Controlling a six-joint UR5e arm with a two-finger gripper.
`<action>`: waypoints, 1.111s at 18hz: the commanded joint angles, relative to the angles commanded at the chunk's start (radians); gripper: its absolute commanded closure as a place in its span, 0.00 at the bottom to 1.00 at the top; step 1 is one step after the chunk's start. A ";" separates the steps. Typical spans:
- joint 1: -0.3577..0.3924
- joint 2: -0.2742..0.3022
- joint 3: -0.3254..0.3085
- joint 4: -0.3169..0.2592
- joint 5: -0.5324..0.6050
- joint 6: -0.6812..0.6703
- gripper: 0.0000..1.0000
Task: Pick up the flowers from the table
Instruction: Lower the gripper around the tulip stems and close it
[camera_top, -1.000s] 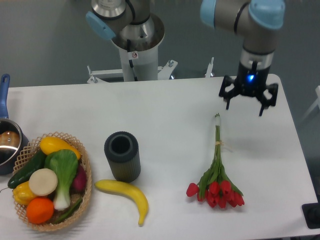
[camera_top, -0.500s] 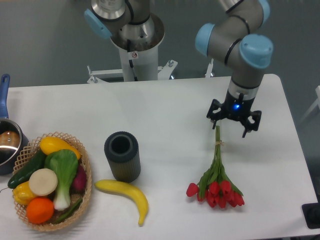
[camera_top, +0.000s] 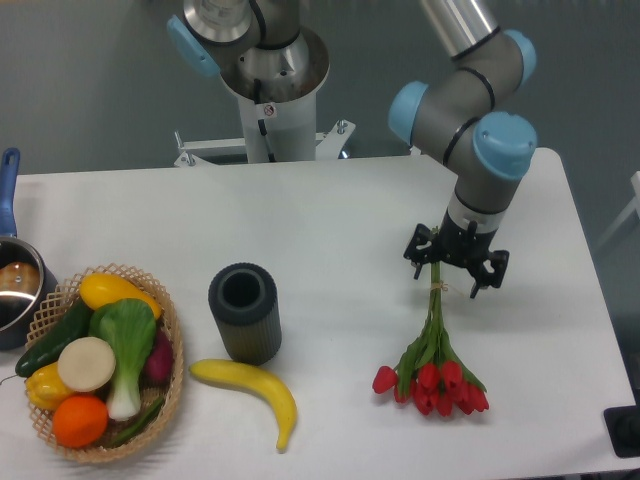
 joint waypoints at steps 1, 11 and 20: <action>0.000 -0.006 0.002 0.003 -0.002 0.000 0.00; -0.012 -0.048 0.014 0.005 -0.002 0.000 0.00; -0.023 -0.060 0.038 0.017 -0.003 -0.051 0.30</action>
